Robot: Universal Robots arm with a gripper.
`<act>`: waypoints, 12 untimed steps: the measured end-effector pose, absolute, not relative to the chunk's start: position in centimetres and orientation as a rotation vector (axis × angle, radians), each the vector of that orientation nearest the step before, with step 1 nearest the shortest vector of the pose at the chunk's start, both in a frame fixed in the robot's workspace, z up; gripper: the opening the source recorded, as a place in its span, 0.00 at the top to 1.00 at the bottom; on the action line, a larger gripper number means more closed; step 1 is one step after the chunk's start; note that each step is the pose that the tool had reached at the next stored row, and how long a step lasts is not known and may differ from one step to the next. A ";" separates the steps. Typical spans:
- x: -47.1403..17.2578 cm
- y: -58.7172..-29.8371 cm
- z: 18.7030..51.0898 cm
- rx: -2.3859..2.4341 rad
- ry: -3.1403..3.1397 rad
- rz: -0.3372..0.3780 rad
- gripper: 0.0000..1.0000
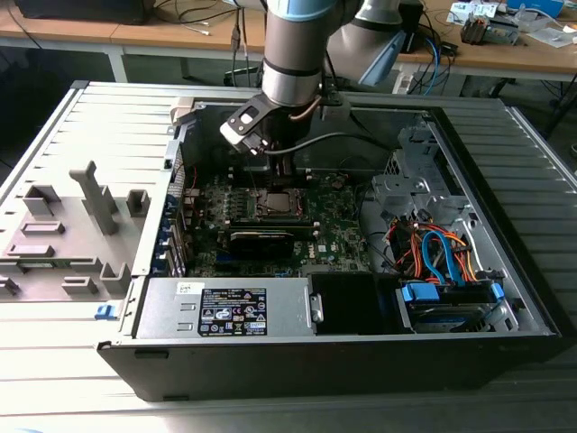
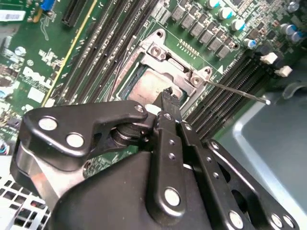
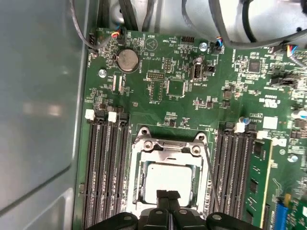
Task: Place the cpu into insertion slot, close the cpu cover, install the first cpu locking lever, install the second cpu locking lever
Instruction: 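Close the cpu cover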
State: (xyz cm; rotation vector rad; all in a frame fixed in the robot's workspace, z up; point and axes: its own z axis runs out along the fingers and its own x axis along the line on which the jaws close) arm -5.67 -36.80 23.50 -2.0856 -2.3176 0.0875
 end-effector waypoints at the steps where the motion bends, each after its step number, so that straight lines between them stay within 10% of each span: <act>1: -5.7 -36.8 23.9 -2.085 -2.318 0.087 0.89; 12: -5.7 -36.8 24.6 -2.085 -2.318 0.087 0.89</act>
